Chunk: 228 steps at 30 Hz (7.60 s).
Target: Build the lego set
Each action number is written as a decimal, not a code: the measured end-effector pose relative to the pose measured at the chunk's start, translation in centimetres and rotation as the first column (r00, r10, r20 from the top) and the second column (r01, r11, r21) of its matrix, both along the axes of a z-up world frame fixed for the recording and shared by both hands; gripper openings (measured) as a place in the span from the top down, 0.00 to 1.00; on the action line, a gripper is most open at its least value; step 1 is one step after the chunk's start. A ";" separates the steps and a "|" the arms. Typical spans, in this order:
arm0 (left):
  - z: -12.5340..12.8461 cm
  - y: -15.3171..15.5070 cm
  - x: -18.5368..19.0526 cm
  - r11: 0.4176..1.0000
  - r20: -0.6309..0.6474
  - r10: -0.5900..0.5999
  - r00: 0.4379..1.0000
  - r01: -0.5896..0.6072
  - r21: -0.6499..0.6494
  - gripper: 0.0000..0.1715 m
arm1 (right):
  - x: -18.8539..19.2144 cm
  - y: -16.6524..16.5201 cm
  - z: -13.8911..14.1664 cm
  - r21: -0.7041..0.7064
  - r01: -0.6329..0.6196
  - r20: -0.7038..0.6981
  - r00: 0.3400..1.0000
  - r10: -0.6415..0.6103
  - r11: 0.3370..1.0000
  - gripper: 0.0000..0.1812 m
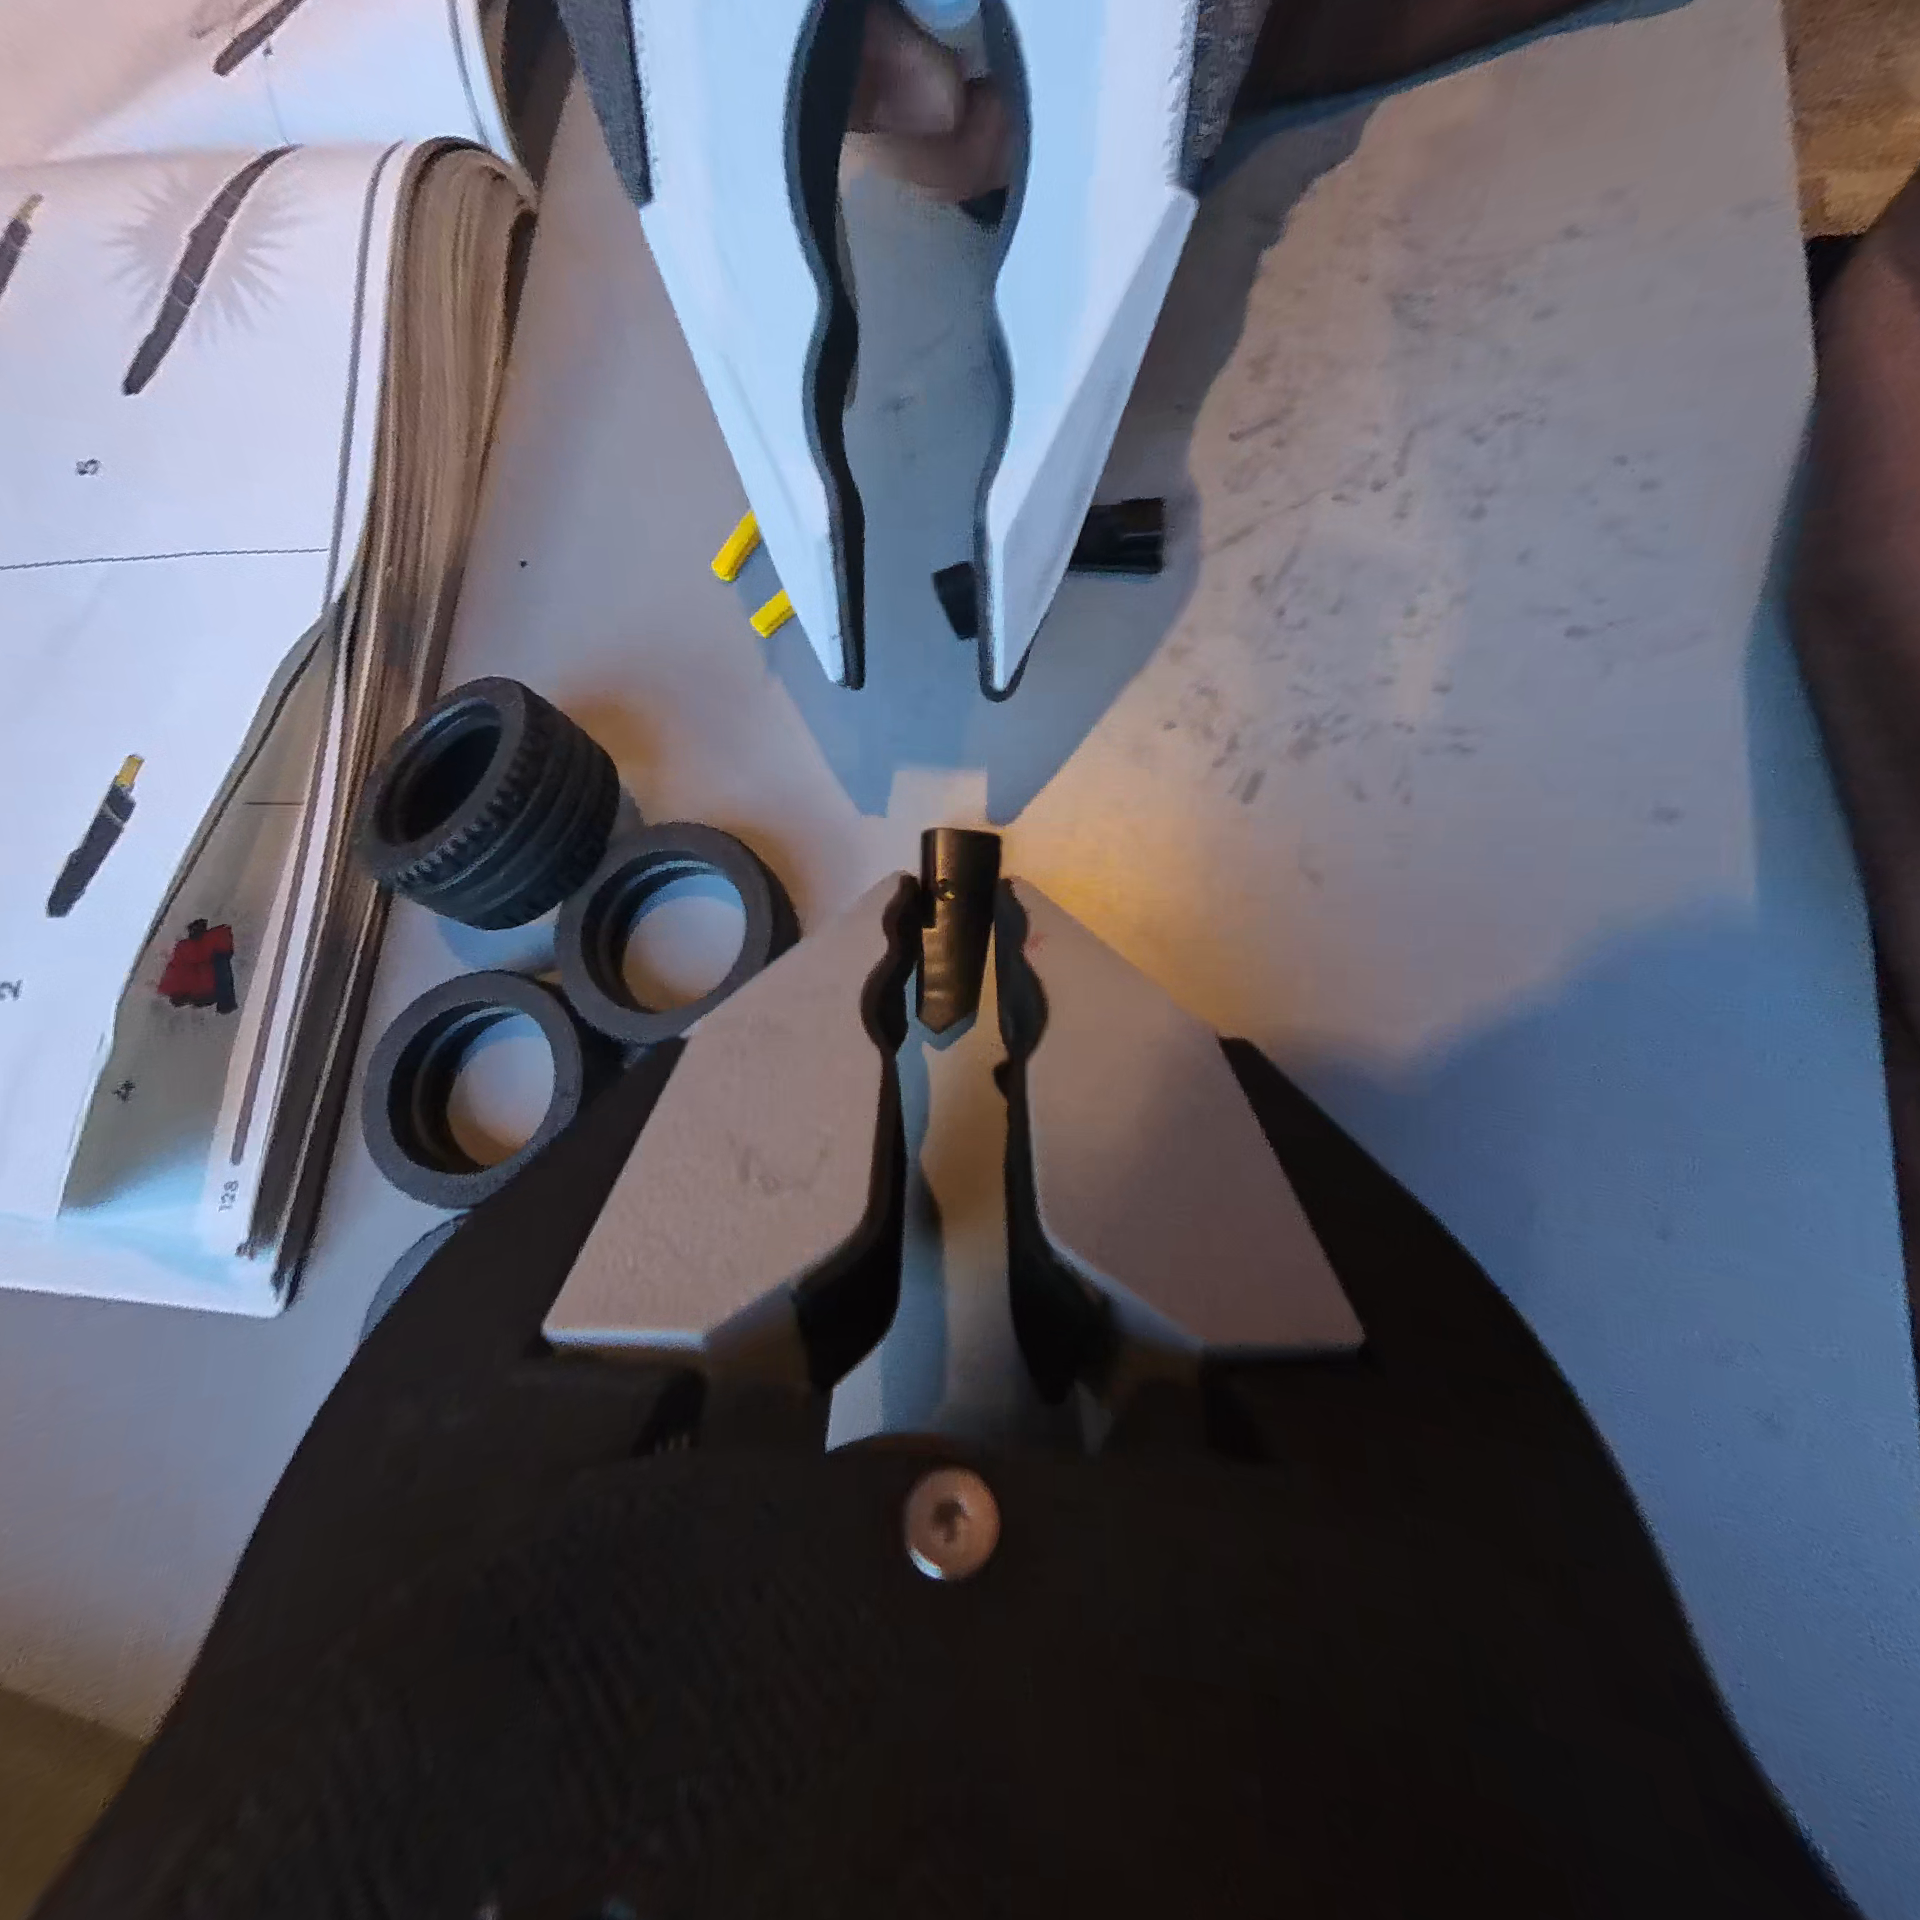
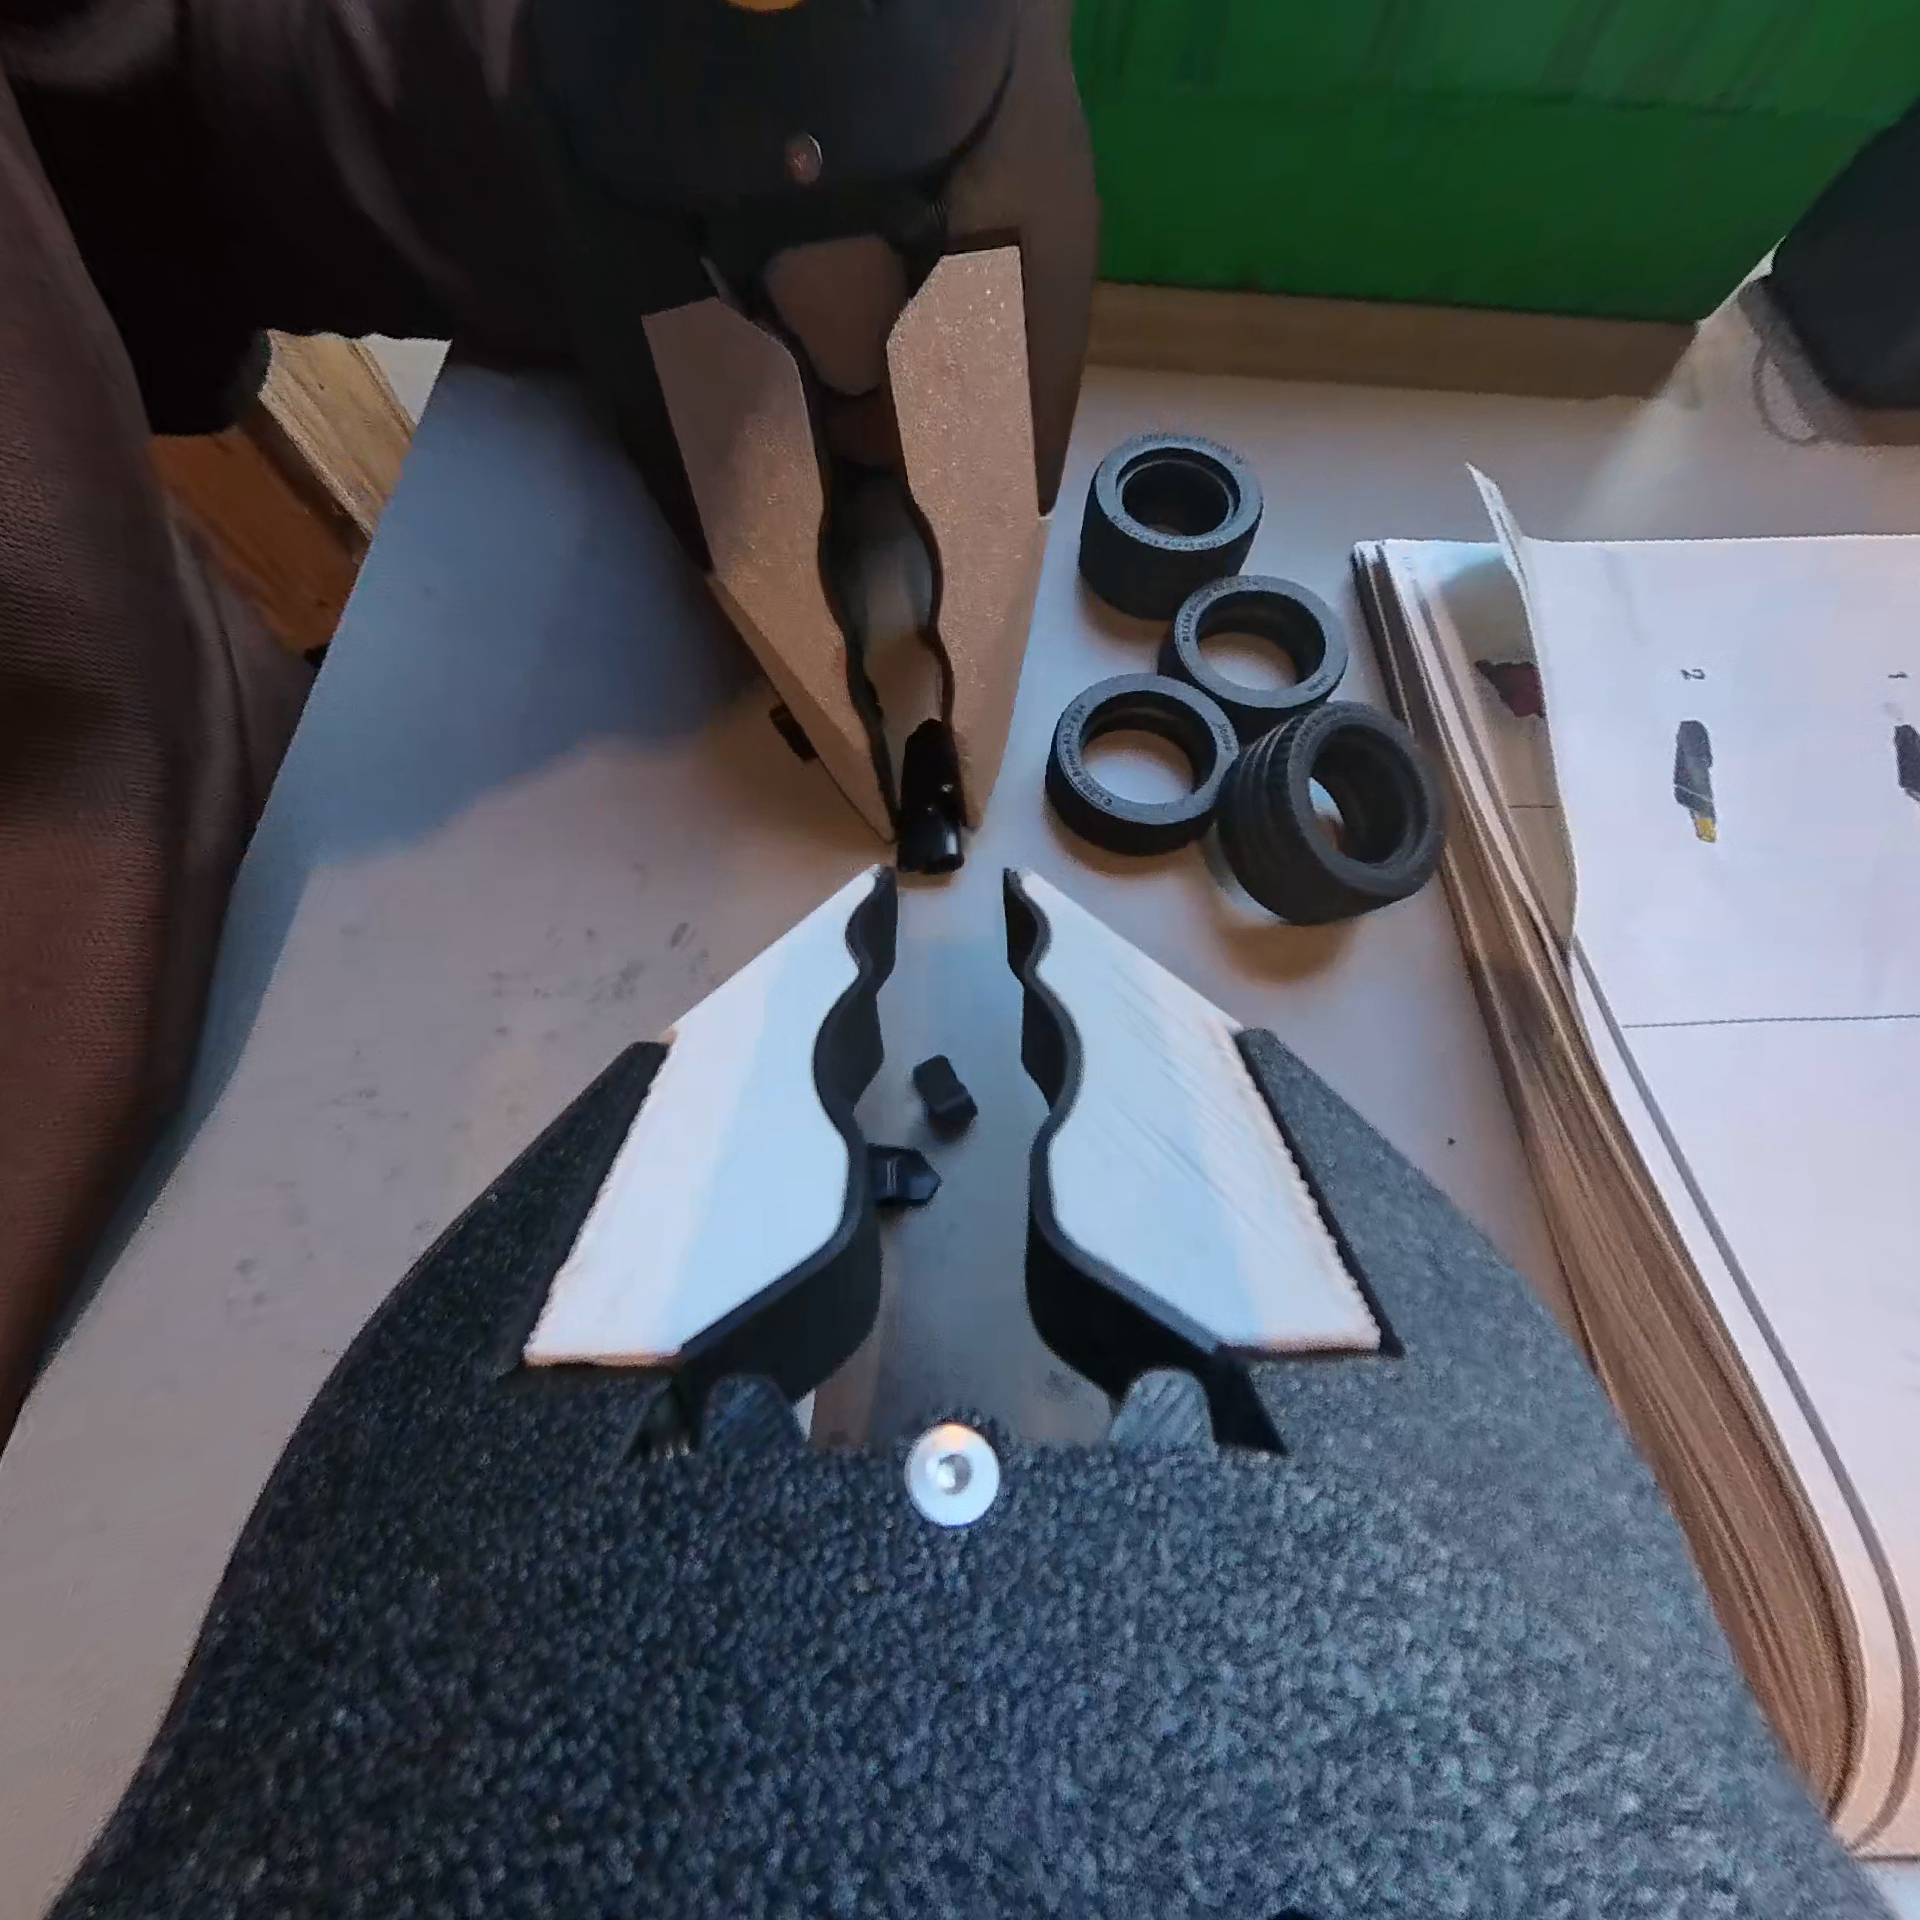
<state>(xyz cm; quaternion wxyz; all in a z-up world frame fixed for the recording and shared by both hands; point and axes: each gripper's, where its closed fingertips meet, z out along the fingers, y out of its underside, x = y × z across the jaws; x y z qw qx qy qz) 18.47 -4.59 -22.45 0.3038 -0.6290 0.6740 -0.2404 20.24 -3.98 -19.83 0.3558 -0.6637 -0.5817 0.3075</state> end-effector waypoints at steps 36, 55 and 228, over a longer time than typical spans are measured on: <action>2.2 2.0 -0.9 0.988 0.095 0.133 0.987 -0.124 -0.094 0.86 | 1.4 2.5 1.9 -0.023 0.092 -0.128 0.987 -0.094 0.995 0.91; 0.0 1.2 -0.9 0.994 -0.016 0.086 0.996 -0.087 -0.060 0.88 | -0.1 0.4 0.3 0.003 0.012 -0.028 1.000 -0.012 1.000 0.91; -0.1 -0.6 0.2 0.991 0.009 -0.058 0.998 0.058 -0.118 0.94 | 0.6 -1.1 -2.7 -0.105 0.043 0.155 0.988 -0.026 0.994 0.99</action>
